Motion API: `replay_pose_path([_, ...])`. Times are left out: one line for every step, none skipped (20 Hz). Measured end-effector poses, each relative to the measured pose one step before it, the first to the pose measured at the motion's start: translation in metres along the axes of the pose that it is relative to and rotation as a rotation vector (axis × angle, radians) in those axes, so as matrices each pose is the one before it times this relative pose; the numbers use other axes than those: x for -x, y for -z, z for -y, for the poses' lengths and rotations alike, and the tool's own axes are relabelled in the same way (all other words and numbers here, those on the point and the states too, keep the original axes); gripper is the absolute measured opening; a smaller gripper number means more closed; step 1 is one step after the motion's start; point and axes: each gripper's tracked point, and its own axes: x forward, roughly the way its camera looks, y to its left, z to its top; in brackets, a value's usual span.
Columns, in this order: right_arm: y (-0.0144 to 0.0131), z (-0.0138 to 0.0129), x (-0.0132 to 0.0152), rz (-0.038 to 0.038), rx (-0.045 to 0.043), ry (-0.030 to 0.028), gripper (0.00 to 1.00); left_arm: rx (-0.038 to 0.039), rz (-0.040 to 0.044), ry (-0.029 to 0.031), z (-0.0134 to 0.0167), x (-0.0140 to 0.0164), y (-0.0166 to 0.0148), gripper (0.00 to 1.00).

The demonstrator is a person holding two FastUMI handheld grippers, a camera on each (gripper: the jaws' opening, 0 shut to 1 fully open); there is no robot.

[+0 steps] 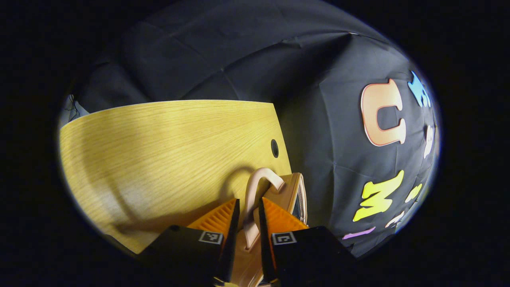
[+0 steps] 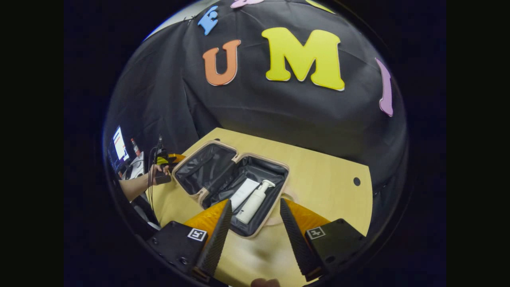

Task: First open the suitcase, pack the skin care products into it, and then close the suitcase.

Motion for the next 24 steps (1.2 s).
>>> replay_pose_path([0.00418,0.00361,0.00312,0.00716,-0.00175,0.01883,0.72,-0.01454,-0.00136,-0.01853,-0.00041,-0.00177,0.00114,0.19])
replay_pose_path([0.00318,0.0046,0.00386,0.00996,0.00026,0.01945,0.7,-0.0212,-0.00337,-0.00507,0.00241,0.00223,0.0011,0.15])
replay_pose_path([0.00056,0.00358,0.00375,0.01568,-0.00205,0.01615,0.72,-0.03209,-0.01293,-0.00665,0.0057,0.00418,0.00177,0.12])
replay_pose_path([-0.00124,0.00423,0.00451,0.01903,-0.00159,0.01259,0.72,-0.0506,-0.0014,-0.01333,0.00597,0.00573,0.00075,0.11])
replay_pose_path([-0.00065,0.0035,0.00526,0.01879,-0.00327,0.0064,0.72,-0.05206,0.00777,-0.00561,0.00785,0.00527,-0.00142,0.0])
replay_pose_path([-0.00295,0.00488,0.00558,0.01883,-0.00561,0.00959,0.72,-0.04715,0.01593,-0.00219,0.0135,0.00734,-0.00466,0.09])
replay_pose_path([-0.00439,0.00631,0.00501,0.02483,-0.00654,0.01503,0.72,-0.04426,0.02113,-0.0003,0.0152,0.0102,-0.00765,0.08])
replay_pose_path([-0.00521,0.00774,0.00534,0.02822,-0.00885,0.01925,0.72,-0.04274,0.02607,0.00218,0.01904,0.0094,-0.00787,0.08])
replay_pose_path([-0.00599,0.00875,0.00722,0.03186,-0.0063,0.02502,0.72,-0.04673,0.02359,0.00348,0.0201,0.01038,-0.00695,0.08])
replay_pose_path([-0.00645,0.01109,0.00679,0.0336,-0.00327,0.0307,0.72,-0.04685,0.01843,0.01799,0.02386,0.01391,-0.00448,0.08])
replay_pose_path([-0.00545,0.01132,0.00664,0.0311,0.00157,0.03174,0.72,-0.06002,0.01975,0.00942,0.02796,0.01264,-0.00571,0.07])
replay_pose_path([-0.00403,0.01215,0.00571,0.02809,0.00687,0.03496,0.72,-0.06834,0.01632,0.01072,0.0287,0.00967,-0.00577,0.07])
replay_pose_path([-0.00306,0.01871,0.00187,0.02174,0.0069,0.03489,0.72,-0.07424,0.02063,0.01117,0.03047,0.0082,-0.00245,0.08])
replay_pose_path([-0.0018,0.01042,0.00747,0.01977,0.00658,0.0277,0.72,-0.07944,0.01756,0.00798,0.03034,0.00706,-0.00269,0.08])
replay_pose_path([-0.00237,0.00154,0.00696,0.01987,0.00185,0.02151,0.72,-0.07911,0.02094,0.00609,0.03,0.0043,0.00112,0.08])
replay_pose_path([-0.00085,0.00773,0.0074,0.0184,-0.00121,0.01884,0.72,-0.06928,0.01871,0.00671,0.03135,0.00413,0.00263,0.08])
replay_pose_path([-0.00013,0.0097,0.00751,0.01647,-0.01044,0.01922,0.72,-0.06164,0.01669,0.01055,0.03118,0.00401,0.00334,0.08])
replay_pose_path([0.00139,0.0081,0.00747,0.00723,-0.01422,0.01779,0.72,-0.05569,0.01625,0.00963,0.03016,0.00506,0.00277,0.08])
replay_pose_path([0.0021,0.00814,0.00817,0.00233,-0.01182,0.0153,0.72,-0.04234,0.01364,0.01259,0.03083,0.00231,0.00491,0.08])
replay_pose_path([0.00155,0.00928,0.00582,0.00301,-0.00624,0.01688,0.72,-0.03183,0.0064,0.02056,0.03113,0.00237,0.00612,0.08])
replay_pose_path([0.00096,0.01197,0.00496,0.00881,-0.00202,0.01939,0.72,-0.03763,0.0083,0.02341,0.02979,0.00044,0.00873,0.08])
replay_pose_path([-0.00014,0.01069,0.00425,0.00646,-0.0062,0.01435,0.72,-0.03769,0.00339,0.0138,0.02781,-0.00029,0.0129,0.08])
replay_pose_path([0.00205,0.01124,0.00592,-0.00148,-0.01035,0.01399,0.72,-0.04469,-0.00764,0.00495,0.02202,-0.00331,0.01406,0.08])
replay_pose_path([0.00244,0.01222,0.00531,-0.00402,-0.01129,0.01859,0.7,-0.0396,-0.01411,0.00176,0.02231,-0.00664,0.01328,0.08])
